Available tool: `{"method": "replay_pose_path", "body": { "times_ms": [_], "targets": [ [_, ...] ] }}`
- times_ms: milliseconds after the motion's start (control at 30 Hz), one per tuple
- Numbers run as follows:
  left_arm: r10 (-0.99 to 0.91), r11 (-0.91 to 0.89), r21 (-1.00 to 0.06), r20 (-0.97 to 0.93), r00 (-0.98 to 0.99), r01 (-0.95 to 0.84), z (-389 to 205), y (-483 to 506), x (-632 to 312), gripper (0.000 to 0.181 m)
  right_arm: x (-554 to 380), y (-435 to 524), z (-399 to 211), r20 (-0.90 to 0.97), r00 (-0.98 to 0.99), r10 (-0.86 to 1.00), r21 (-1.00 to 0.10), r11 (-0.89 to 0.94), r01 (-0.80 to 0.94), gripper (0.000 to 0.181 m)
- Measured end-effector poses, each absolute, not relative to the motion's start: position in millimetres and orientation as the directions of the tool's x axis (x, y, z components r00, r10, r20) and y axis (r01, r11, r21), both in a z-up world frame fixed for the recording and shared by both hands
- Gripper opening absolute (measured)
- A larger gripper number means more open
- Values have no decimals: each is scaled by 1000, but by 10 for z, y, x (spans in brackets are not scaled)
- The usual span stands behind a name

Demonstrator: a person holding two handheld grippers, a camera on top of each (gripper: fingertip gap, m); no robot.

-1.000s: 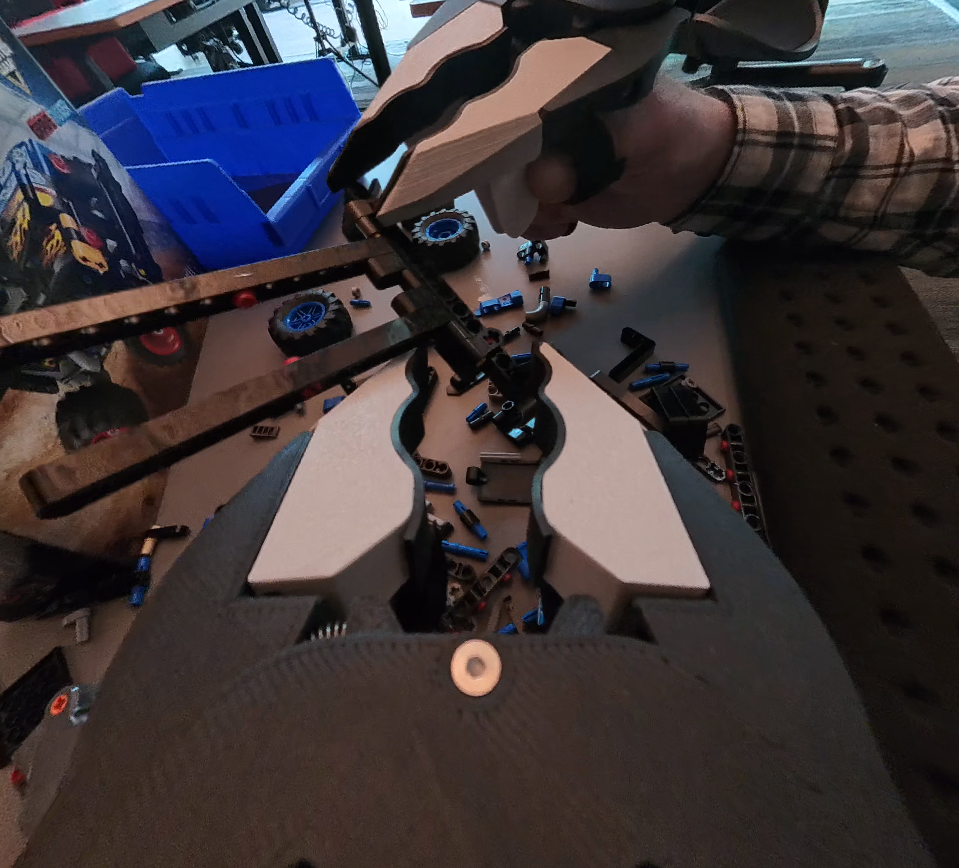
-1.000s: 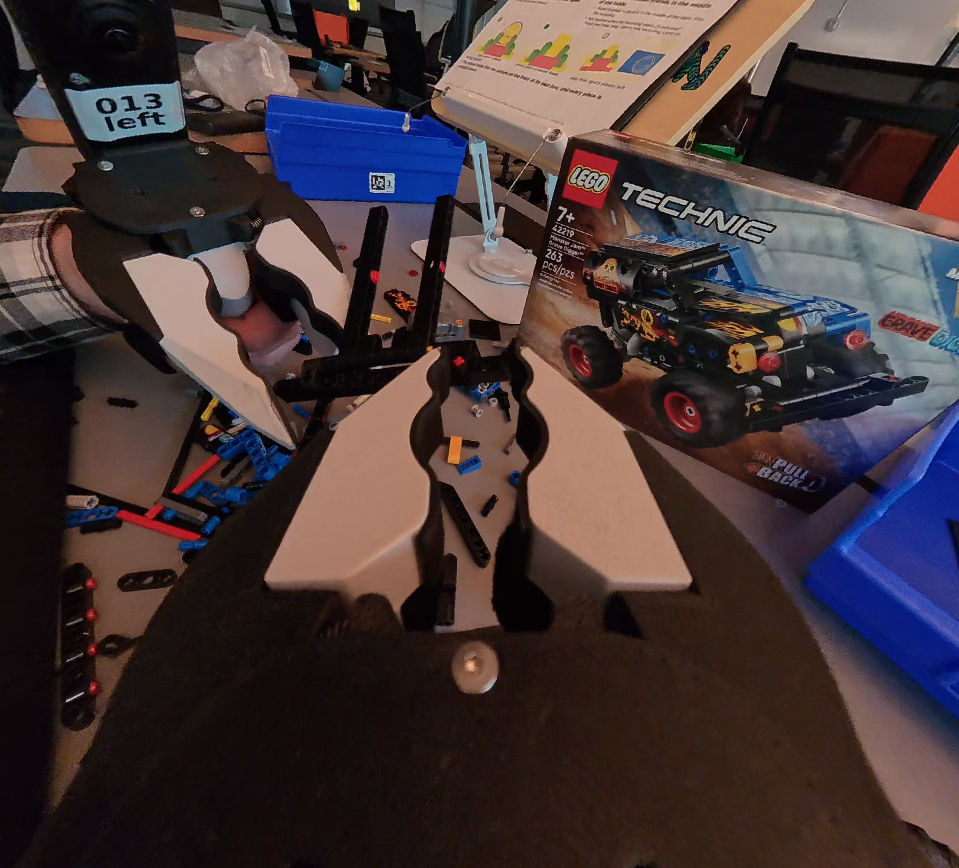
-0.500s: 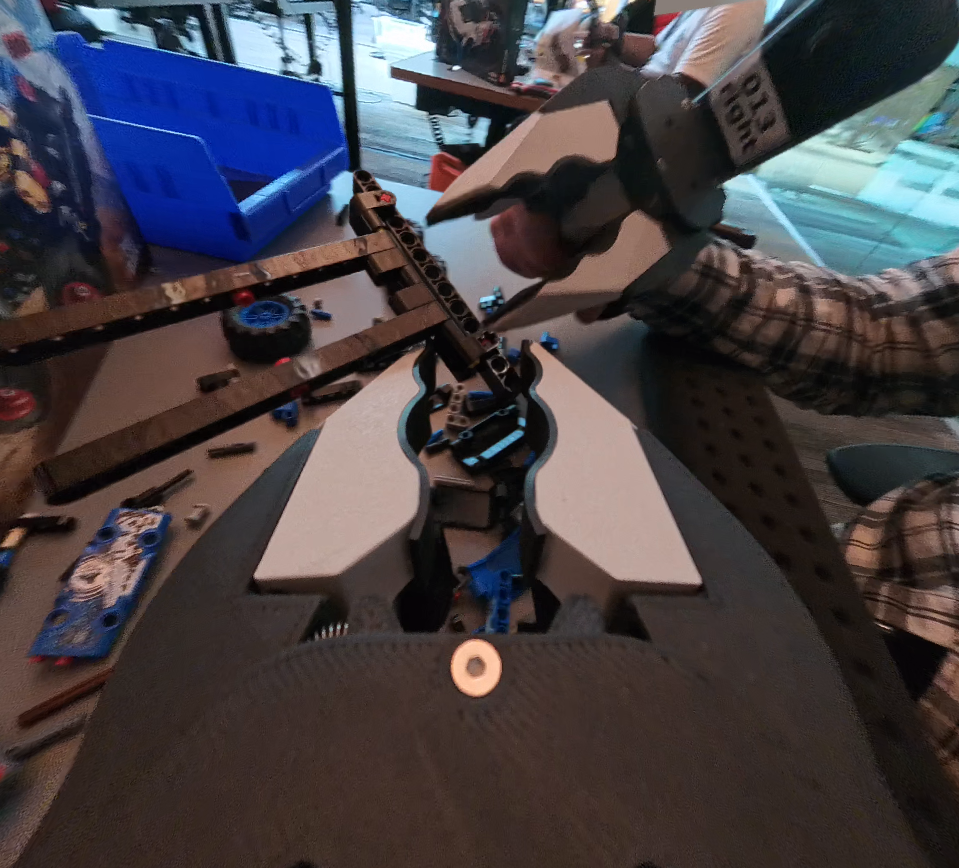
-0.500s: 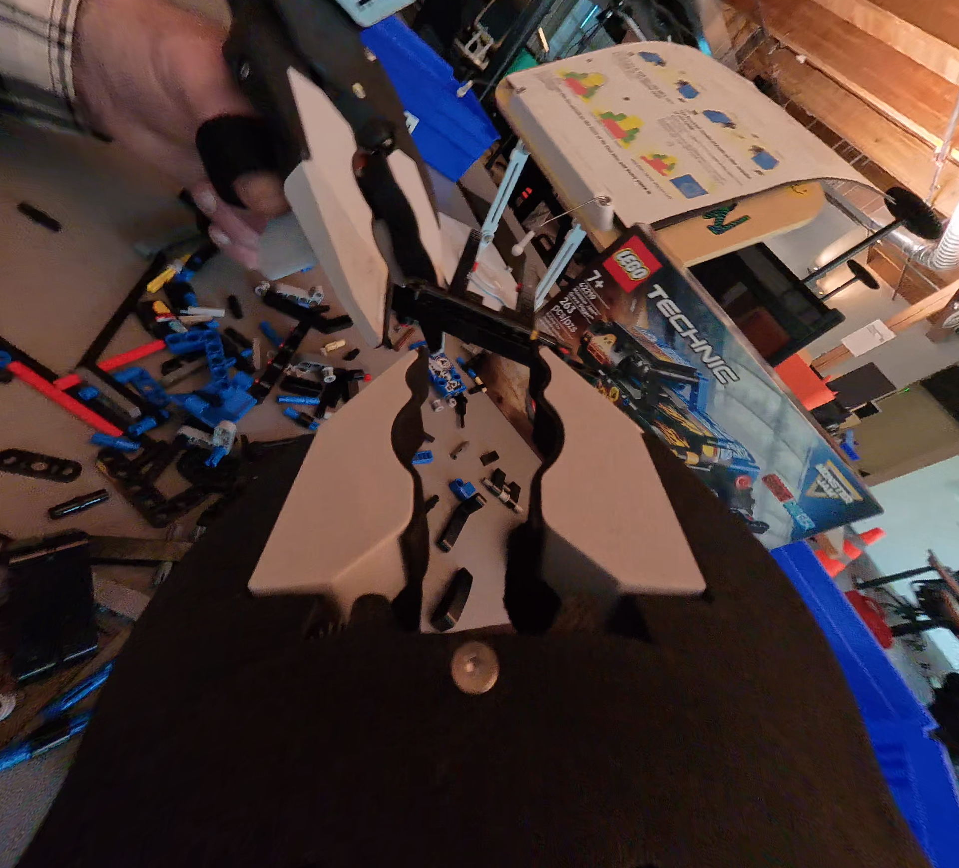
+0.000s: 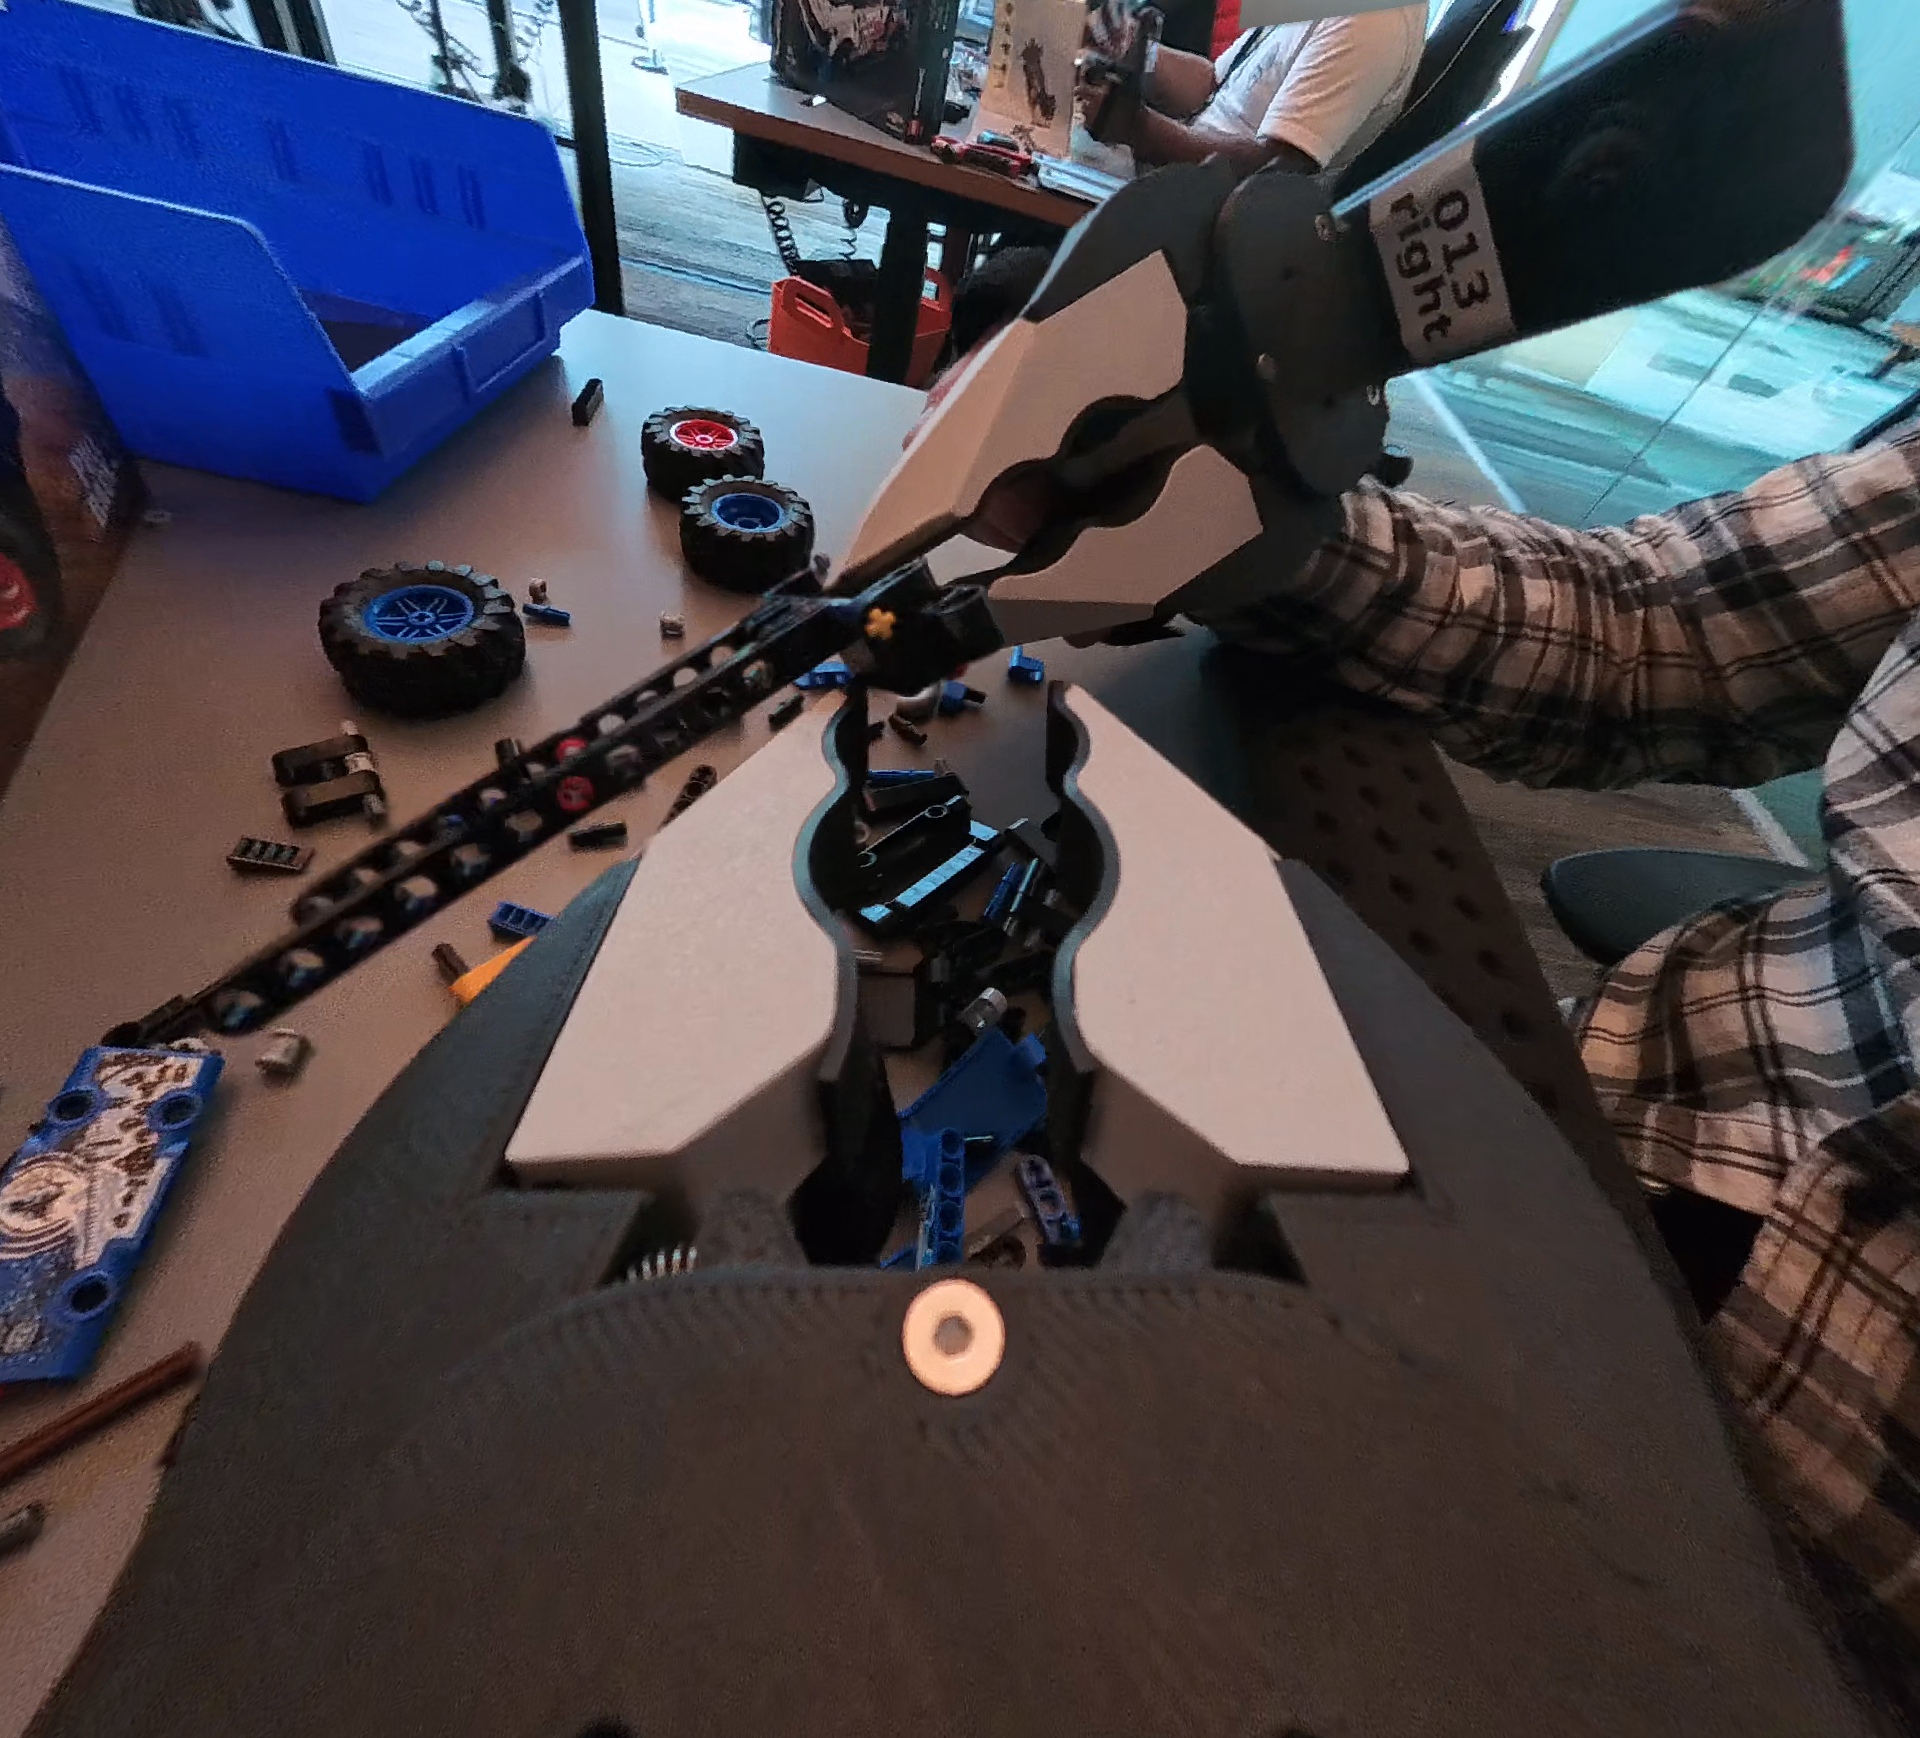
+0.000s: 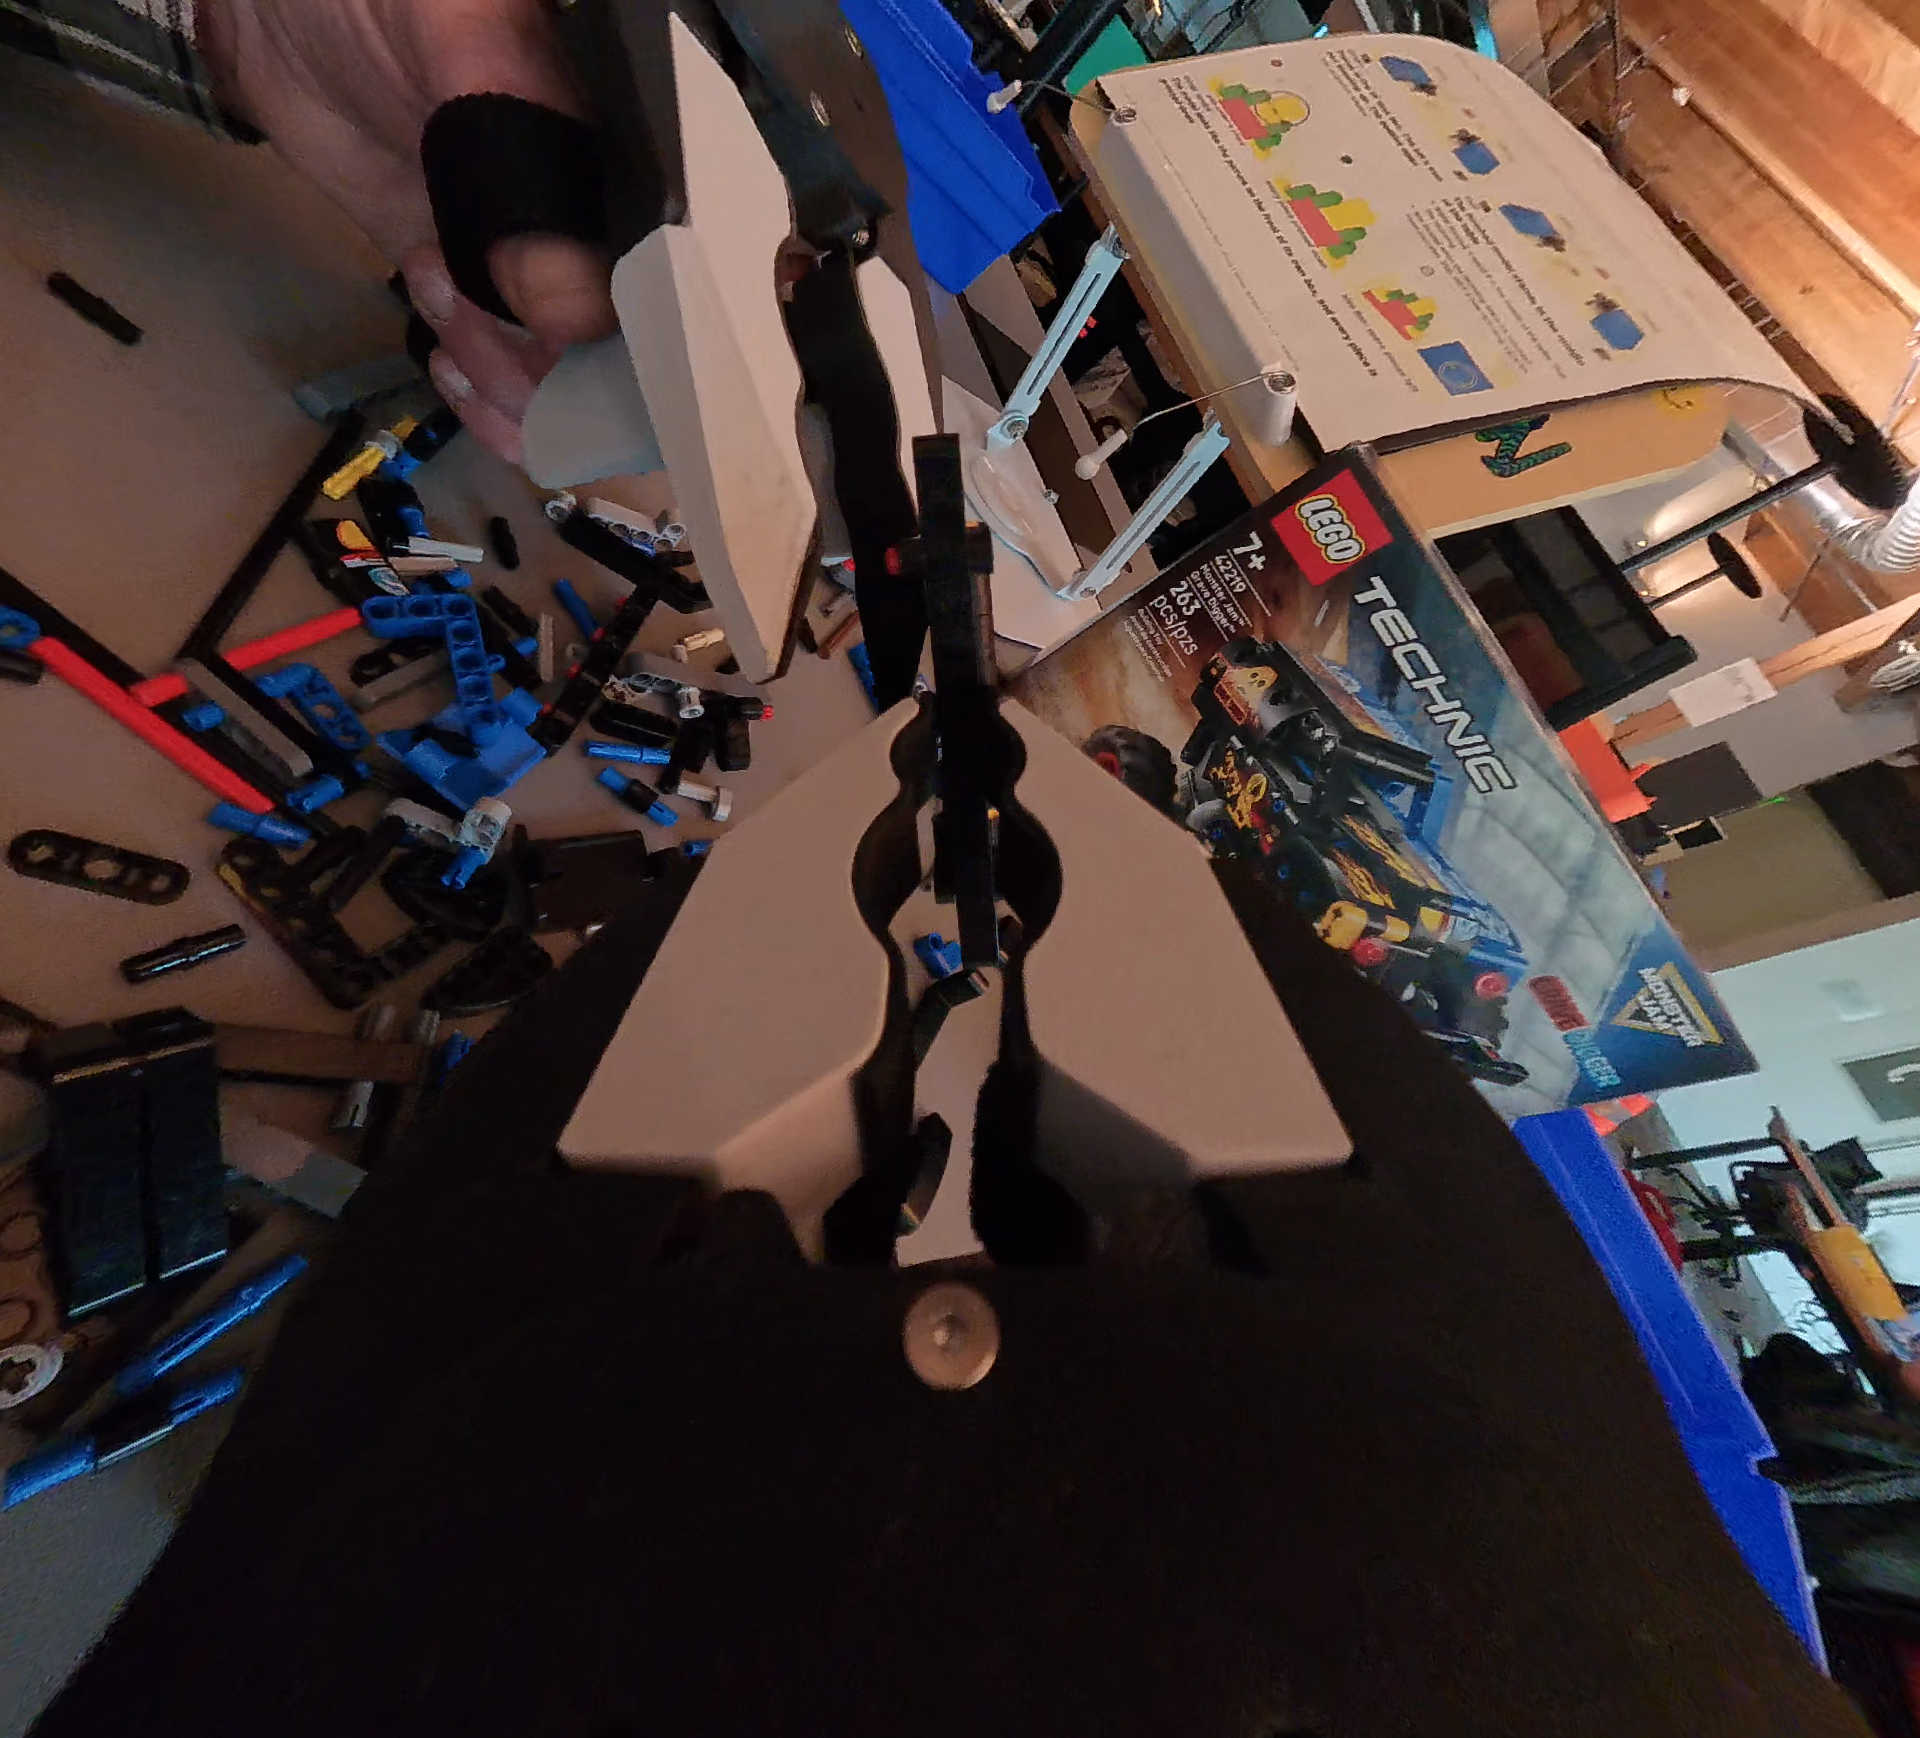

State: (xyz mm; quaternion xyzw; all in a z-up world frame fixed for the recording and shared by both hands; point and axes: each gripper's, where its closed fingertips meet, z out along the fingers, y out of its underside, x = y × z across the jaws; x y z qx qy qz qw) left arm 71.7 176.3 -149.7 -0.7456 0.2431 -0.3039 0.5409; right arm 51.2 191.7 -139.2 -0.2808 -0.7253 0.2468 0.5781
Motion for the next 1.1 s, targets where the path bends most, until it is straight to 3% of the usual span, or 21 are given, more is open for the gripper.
{"method": "replay_pose_path", "body": {
  "times_ms": [267,500,833,1100],
  "targets": [
    [-652,-242,-958,42,757,-156,-1557,1810,640,29,512,1987,-1376,621,-170,765,-754,643,135,5],
    [-566,-143,-928,-208,798,-343,-1537,1870,539,27,526,2047,-1343,518,-177,837,-831,542,129,5],
    [-442,26,-944,-306,843,-329,-1125,1826,346,37,546,2011,-1351,407,-244,880,-889,443,114,6],
    [-466,-57,-863,-422,778,-502,-1436,1870,421,6,555,1849,-1398,419,-320,850,-881,466,85,6]
  ]
}}
